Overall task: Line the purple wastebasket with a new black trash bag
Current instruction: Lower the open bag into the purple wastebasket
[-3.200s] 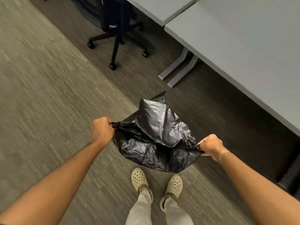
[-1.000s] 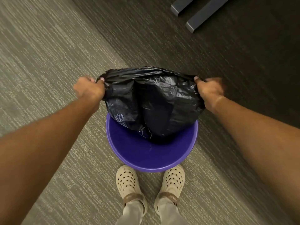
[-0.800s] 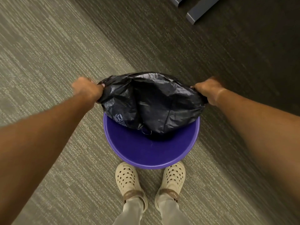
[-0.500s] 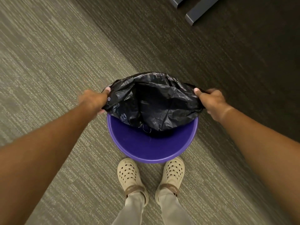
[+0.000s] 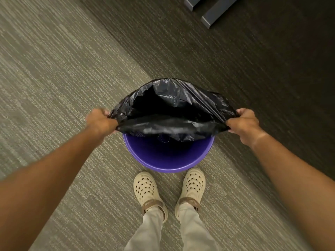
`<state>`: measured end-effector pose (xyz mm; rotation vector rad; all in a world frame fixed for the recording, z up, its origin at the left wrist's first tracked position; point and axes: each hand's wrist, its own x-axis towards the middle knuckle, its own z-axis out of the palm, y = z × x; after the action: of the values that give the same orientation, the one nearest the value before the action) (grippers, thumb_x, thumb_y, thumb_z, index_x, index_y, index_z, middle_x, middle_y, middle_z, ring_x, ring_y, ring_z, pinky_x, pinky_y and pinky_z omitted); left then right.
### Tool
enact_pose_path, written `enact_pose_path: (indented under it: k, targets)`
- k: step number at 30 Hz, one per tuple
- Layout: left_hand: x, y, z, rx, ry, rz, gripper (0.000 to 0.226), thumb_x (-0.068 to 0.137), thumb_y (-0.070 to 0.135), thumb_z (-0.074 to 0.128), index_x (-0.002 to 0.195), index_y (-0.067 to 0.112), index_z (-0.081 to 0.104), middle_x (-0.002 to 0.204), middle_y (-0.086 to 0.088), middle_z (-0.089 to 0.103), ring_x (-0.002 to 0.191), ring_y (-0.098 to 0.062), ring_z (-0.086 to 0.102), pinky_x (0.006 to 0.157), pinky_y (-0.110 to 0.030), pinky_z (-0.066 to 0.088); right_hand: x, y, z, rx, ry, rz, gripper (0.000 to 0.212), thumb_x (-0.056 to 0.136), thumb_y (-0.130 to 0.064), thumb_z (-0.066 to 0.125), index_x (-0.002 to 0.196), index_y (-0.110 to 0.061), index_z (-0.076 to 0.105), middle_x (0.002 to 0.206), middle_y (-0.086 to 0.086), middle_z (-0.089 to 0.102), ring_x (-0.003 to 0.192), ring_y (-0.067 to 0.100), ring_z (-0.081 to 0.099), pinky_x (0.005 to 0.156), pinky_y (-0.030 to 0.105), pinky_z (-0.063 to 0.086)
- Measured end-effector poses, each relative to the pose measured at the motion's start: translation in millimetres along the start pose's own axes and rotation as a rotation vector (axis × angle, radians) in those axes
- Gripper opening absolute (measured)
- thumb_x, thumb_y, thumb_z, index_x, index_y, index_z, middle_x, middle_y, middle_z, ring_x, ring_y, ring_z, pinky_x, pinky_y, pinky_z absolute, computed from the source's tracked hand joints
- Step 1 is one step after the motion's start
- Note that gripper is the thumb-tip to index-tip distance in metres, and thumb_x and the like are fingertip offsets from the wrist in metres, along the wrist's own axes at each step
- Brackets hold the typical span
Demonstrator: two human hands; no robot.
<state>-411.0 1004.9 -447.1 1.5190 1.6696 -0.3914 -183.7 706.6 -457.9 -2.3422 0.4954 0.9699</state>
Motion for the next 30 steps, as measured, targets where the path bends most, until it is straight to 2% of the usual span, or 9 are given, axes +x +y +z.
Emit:
enact_pose_path:
  k: [2, 6, 9, 11, 15, 20, 23, 27, 30]
  targets:
    - [-5.7, -12.5, 1.7, -0.025, -0.041, -0.031, 0.025, 0.083, -0.005, 0.065, 0.101, 0.008, 0.051, 0.091, -0.013, 0.057, 0.075, -0.021, 0.06, 0.063, -0.031, 0.058, -6.5, 14.9, 1.2, -0.032, 0.015, 0.014, 0.026, 0.072, 0.002, 0.068, 0.09, -0.014, 0.058, 0.093, 0.008, 0.063, 0.083, 0.021, 0.065, 0.066, 0.035, 0.06]
    - [-24.5, -25.3, 10.7, -0.295, -0.215, -0.194, 0.016, 0.091, -0.005, 0.053, 0.101, 0.008, 0.05, 0.092, -0.019, 0.063, 0.074, -0.024, 0.069, 0.048, -0.024, 0.055, -23.3, 32.8, 6.9, 0.06, -0.295, 0.259, 0.014, 0.084, 0.002, 0.066, 0.093, -0.005, 0.058, 0.086, 0.013, 0.065, 0.061, 0.018, 0.065, 0.047, 0.027, 0.056]
    - [-25.6, -34.3, 16.7, -0.368, -0.23, -0.24, 0.017, 0.092, -0.005, 0.05, 0.105, 0.004, 0.054, 0.098, -0.022, 0.065, 0.075, -0.023, 0.071, 0.05, -0.023, 0.055, -25.0, 49.0, 8.3, 0.017, -0.406, 0.337, 0.022, 0.084, 0.003, 0.068, 0.102, -0.005, 0.058, 0.089, 0.02, 0.07, 0.049, 0.019, 0.066, 0.041, 0.023, 0.051]
    - [-23.8, -40.2, 19.0, -0.363, -0.173, -0.241, 0.022, 0.091, -0.008, 0.05, 0.108, 0.008, 0.05, 0.1, -0.021, 0.06, 0.079, -0.024, 0.069, 0.052, -0.026, 0.057, -24.8, 61.6, 13.9, 0.026, -0.335, 0.307, 0.02, 0.084, 0.004, 0.067, 0.102, -0.002, 0.059, 0.085, 0.018, 0.069, 0.045, 0.016, 0.064, 0.037, 0.02, 0.049]
    - [-23.6, -48.8, 20.6, -0.336, -0.091, -0.203, 0.025, 0.09, -0.012, 0.052, 0.103, 0.009, 0.052, 0.1, -0.018, 0.059, 0.074, -0.022, 0.068, 0.044, -0.02, 0.052, -25.1, 76.9, 22.2, 0.127, -0.1, 0.235, 0.013, 0.087, 0.003, 0.053, 0.092, 0.004, 0.065, 0.068, 0.012, 0.063, 0.033, 0.011, 0.053, 0.033, 0.016, 0.041]
    - [-34.6, -64.0, 23.8, -0.354, -0.283, -0.338, 0.023, 0.091, -0.006, 0.054, 0.108, 0.009, 0.051, 0.103, -0.02, 0.064, 0.083, -0.025, 0.072, 0.053, -0.025, 0.056, -48.6, 80.9, 25.8, 0.086, -0.394, 0.289, 0.014, 0.09, 0.009, 0.054, 0.088, -0.004, 0.06, 0.084, 0.011, 0.063, 0.061, 0.013, 0.055, 0.043, 0.019, 0.046]
    - [-38.7, -69.7, 23.7, -0.374, -0.366, -0.382, 0.024, 0.088, -0.008, 0.056, 0.108, 0.005, 0.054, 0.105, -0.021, 0.066, 0.087, -0.028, 0.072, 0.054, -0.027, 0.057, -51.7, 83.8, 25.2, 0.083, -0.557, 0.352, 0.013, 0.092, 0.005, 0.056, 0.102, -0.002, 0.06, 0.097, 0.016, 0.065, 0.069, 0.017, 0.06, 0.051, 0.024, 0.051]
    - [-46.2, -73.3, 28.5, -0.37, -0.404, -0.351, 0.03, 0.086, -0.017, 0.05, 0.107, 0.003, 0.055, 0.107, -0.022, 0.065, 0.091, -0.03, 0.069, 0.053, -0.025, 0.057, -52.4, 91.1, 27.7, -0.099, -0.573, 0.299, 0.018, 0.092, -0.001, 0.061, 0.108, -0.007, 0.057, 0.1, 0.021, 0.068, 0.062, 0.017, 0.065, 0.045, 0.022, 0.053]
    - [-51.0, -75.9, 38.2, -0.377, -0.365, -0.32, 0.034, 0.084, -0.019, 0.054, 0.106, 0.006, 0.055, 0.11, -0.022, 0.064, 0.092, -0.029, 0.069, 0.058, -0.025, 0.057, -52.3, 96.4, 35.5, -0.046, -0.496, 0.252, 0.013, 0.093, -0.005, 0.061, 0.105, -0.008, 0.056, 0.078, 0.014, 0.066, 0.044, 0.01, 0.056, 0.035, 0.02, 0.043]
